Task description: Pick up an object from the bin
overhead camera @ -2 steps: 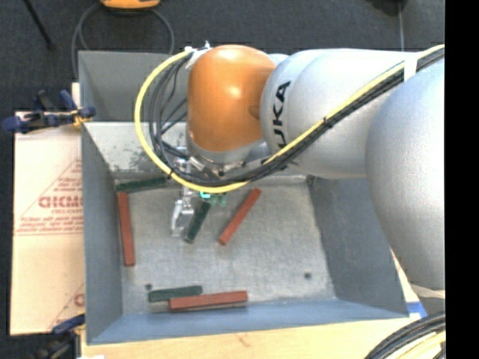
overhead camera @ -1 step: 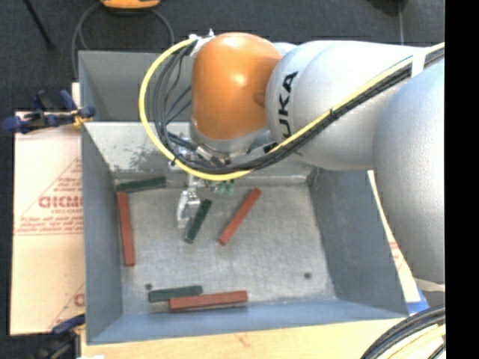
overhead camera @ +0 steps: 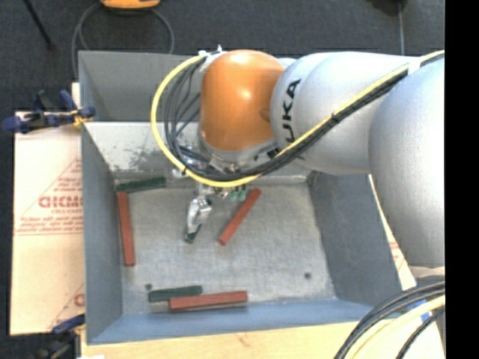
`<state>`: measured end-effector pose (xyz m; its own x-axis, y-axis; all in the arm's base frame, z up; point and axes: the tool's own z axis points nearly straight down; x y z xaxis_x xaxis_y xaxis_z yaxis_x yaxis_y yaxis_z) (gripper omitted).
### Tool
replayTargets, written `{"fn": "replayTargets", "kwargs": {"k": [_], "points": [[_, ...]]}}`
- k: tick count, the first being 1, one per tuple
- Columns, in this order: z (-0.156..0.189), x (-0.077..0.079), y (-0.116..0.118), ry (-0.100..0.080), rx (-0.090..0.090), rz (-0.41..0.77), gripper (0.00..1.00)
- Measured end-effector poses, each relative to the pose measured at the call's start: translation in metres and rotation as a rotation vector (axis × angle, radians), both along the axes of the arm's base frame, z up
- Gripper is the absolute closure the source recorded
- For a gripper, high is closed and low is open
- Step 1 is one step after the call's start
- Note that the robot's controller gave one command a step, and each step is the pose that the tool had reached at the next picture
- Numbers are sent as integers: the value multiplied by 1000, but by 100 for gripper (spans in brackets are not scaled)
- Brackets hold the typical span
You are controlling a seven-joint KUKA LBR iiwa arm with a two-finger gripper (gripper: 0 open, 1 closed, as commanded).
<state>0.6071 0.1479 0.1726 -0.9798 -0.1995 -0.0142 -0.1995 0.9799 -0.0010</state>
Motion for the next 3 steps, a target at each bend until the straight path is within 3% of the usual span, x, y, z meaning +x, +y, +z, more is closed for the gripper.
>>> {"fn": "replayTargets", "kwargs": {"k": [1, 2, 3], "points": [[-64, -16, -30, 7, -2, 63, 0], [-84, -2, -45, 20, -4, 111, 0], [-91, -5, -43, 11, -6, 349, 100]]}}
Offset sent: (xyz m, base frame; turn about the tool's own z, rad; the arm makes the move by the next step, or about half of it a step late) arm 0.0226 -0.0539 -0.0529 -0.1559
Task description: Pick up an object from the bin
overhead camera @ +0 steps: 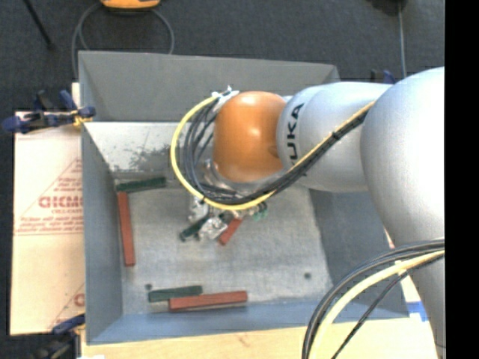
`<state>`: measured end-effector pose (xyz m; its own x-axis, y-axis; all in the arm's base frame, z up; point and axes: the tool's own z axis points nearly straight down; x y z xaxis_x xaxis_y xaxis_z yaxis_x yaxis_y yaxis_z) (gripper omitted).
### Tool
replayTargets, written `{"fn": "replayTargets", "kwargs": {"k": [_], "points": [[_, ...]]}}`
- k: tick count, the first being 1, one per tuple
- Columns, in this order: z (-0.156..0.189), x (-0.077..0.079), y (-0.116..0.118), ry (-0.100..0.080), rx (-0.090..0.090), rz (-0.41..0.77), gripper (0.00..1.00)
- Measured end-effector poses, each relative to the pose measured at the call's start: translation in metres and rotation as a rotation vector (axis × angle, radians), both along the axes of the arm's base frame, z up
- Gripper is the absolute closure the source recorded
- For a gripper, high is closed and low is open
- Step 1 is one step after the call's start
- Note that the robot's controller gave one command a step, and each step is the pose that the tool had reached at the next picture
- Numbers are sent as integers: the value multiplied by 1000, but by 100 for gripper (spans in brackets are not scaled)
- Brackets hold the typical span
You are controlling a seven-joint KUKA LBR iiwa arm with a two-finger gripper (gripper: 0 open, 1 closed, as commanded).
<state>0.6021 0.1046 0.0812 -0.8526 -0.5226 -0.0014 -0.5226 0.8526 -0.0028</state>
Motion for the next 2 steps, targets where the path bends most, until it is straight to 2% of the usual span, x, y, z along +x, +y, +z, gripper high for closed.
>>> {"fn": "replayTargets", "kwargs": {"k": [1, 2], "points": [[0, 0, 0, 0, 0, -1, 100], [151, 16, 19, -6, 4, 42, 100]]}}
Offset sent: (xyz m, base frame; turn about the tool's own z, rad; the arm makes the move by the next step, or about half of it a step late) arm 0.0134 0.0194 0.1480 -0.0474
